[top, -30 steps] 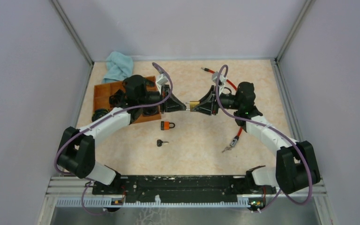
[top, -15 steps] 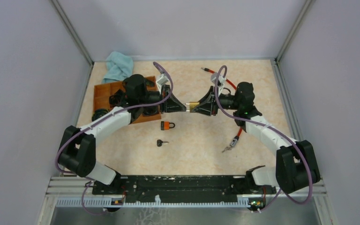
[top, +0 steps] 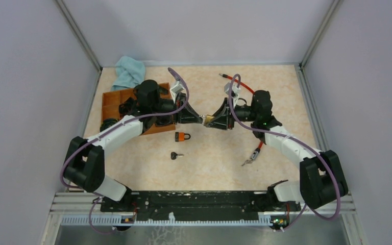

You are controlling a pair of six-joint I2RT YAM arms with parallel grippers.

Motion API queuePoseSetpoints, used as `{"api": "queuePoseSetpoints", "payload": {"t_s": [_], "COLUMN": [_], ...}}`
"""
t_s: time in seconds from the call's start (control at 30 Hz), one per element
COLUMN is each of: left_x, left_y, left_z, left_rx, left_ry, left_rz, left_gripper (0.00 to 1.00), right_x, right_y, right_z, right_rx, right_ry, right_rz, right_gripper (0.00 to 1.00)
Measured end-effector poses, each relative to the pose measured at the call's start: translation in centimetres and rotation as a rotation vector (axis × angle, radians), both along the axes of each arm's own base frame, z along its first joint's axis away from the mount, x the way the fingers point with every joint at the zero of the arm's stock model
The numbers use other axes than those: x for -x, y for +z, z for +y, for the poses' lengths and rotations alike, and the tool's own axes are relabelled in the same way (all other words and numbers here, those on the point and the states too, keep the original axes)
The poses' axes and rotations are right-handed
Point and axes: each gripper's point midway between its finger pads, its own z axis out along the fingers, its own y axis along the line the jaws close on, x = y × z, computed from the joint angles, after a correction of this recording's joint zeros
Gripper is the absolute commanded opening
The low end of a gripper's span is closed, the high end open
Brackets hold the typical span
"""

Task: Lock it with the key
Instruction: Lock the lock.

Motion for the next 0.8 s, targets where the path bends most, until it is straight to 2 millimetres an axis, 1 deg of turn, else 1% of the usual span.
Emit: {"api": "queuePoseSetpoints", "payload": {"t_s": [0.27, 0.47, 0.5, 0.57, 0.8], "left_x": [-0.2, -0.8, -0.9, -1.2, -1.5], "left_y": [-0.2, 0.0, 0.0, -0.1, -0.9], "left_z": [0.0, -0.3, -0.4, -0.6, -0.6], "left_rx": [-0.025, -0.059, -0.065, -0.083, -0.136], "left_ry": [0.033, 0.084, 0.093, 0.107, 0.127], "left_rz": [-0.059, -0.107, -0.116, -0.139, -0.201], "left_gripper": [0.00, 0.00, 0.00, 0.00, 0.00], "right_x": [0.5, 0.4, 0.3, 0.1, -0.2], "right_y": [-1.5, -2.3, -2.4, -2.7, -3.4], "right_z": [0.4, 0.7, 0.7, 0.6, 0.5], "right_rx": [0.044, 0.070, 0.074, 0.084, 0.112], "right_ry": [0.009, -0.009, -0.013, -0.022, -0.042], "right_rz": [0.011, -0.009, -0.010, -0.016, -0.030], "right_gripper": [0.00, 0.00, 0.01, 0.08, 0.46]}}
